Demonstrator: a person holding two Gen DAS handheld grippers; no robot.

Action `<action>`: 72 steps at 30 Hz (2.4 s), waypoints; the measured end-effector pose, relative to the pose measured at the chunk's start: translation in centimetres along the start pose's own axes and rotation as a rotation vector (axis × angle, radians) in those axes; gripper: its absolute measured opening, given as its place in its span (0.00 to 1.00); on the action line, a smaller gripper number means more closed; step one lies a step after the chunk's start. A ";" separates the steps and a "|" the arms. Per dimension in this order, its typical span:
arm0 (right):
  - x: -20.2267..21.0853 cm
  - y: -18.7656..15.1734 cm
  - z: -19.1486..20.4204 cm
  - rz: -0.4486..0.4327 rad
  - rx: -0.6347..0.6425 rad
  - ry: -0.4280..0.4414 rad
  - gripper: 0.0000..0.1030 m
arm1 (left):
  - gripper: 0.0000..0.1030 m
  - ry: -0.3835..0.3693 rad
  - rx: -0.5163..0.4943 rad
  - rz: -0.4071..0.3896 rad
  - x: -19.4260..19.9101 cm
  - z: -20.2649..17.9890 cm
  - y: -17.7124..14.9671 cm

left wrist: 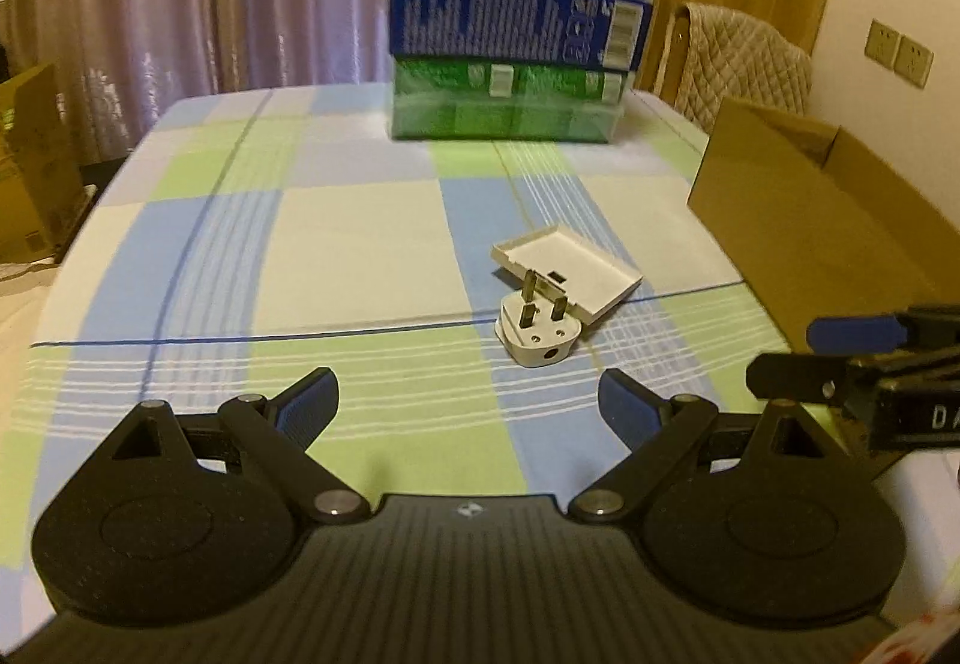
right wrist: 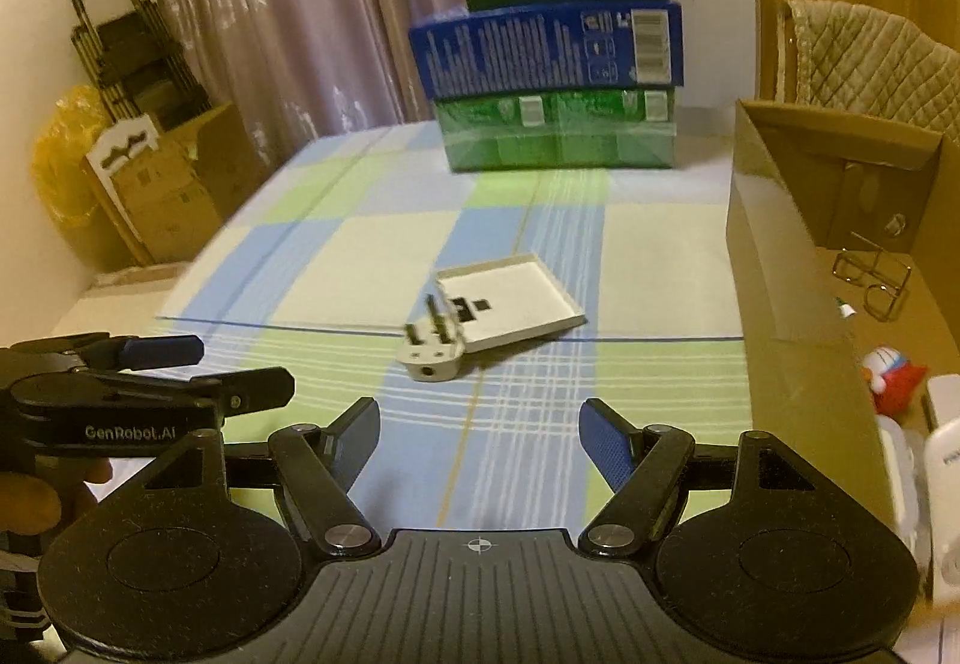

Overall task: Organize rigid objects
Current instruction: 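Withdraw both tools from the box toward the white plug and tray, then grasp the white plug with the left tool while the right tool grasps the white tray, then lift and carry the plug and tray toward the cardboard box with both tools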

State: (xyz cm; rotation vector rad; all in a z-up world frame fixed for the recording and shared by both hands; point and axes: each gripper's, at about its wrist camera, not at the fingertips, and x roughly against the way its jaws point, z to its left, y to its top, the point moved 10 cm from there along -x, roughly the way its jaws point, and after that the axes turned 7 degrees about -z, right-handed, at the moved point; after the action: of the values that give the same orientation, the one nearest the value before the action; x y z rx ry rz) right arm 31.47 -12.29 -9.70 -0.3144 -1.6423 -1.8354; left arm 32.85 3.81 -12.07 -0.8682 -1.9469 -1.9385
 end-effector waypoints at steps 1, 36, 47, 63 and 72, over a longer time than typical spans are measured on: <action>-0.7 0.0 -0.4 0.002 -0.004 -0.003 0.69 | 0.89 -0.005 -0.007 0.002 -0.7 -0.1 -0.1; -7.4 0.4 -3.2 0.001 -0.007 -0.035 0.65 | 0.42 0.008 -0.101 0.064 -9.0 0.9 -0.7; -13.2 0.7 0.7 0.029 0.262 0.021 0.84 | 0.42 0.013 -0.022 0.038 -8.0 4.4 0.4; -18.5 1.1 -1.0 0.109 0.349 0.043 0.98 | 0.42 0.015 0.051 -0.004 -8.2 5.0 1.8; -16.7 0.9 -0.9 0.098 0.305 0.027 0.85 | 0.42 0.006 0.058 -0.005 -8.2 4.6 1.9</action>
State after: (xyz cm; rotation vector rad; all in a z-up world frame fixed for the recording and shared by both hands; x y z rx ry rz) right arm 44.89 -8.10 -18.71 -0.2304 -1.8222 -1.4844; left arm 41.42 6.33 -15.55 -0.8420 -1.9931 -1.8758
